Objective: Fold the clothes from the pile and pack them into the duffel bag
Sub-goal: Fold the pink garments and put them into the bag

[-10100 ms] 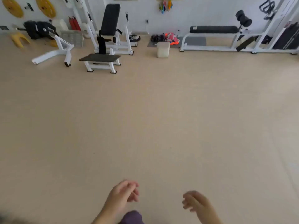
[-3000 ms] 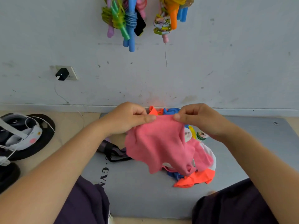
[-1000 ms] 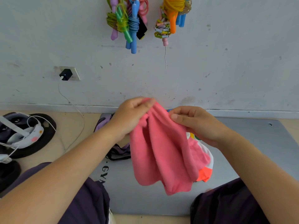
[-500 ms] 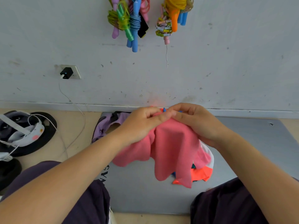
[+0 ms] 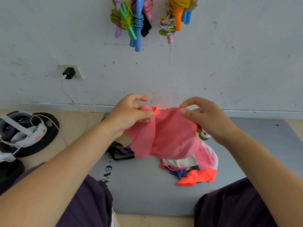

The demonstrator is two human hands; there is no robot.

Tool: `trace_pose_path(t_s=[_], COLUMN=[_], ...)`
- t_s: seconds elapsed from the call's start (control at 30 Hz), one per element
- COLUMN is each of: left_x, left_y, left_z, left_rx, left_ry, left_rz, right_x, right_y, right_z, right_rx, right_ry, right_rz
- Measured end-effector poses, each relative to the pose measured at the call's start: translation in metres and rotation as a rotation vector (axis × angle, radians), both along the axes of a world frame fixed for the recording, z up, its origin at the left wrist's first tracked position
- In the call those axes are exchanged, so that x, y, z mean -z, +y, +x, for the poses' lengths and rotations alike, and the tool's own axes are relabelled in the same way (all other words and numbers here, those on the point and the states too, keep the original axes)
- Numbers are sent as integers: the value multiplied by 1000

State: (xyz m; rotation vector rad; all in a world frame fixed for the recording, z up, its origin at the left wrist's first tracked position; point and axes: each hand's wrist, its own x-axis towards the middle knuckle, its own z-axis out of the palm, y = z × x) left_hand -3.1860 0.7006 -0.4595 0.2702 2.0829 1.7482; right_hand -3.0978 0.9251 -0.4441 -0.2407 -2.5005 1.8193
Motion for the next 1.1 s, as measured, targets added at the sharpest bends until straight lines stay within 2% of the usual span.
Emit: trace_pose_path(t_s=[0.17, 0.33, 0.57, 0.73, 0.9, 1.0, 1.1], left_x=[-9, -16, -14, -18, -13, -10, -6], left_y=[2, 5, 3, 4, 7, 9, 10], left_z=[9, 21, 20, 22, 19, 21, 20], left_rx=[159, 346, 312, 310, 122, 68, 75], left_ry=[59, 127, 157, 0, 90, 35, -25], left_rz=[-12, 32, -123, 43, -80, 18, 104], right_x=[2, 4, 7, 7, 8, 8, 4], right_y=[-8, -14, -9, -9, -10, -12, -15], right_z=[2, 5, 3, 3, 2, 2, 4], right_rx=[-185, -404, -351, -333, -223, -223, -323], right_ry=[-5, -129, -117, -120, -77, -76, -99], right_rz=[-65, -84, -99, -103, -116, -215, -373])
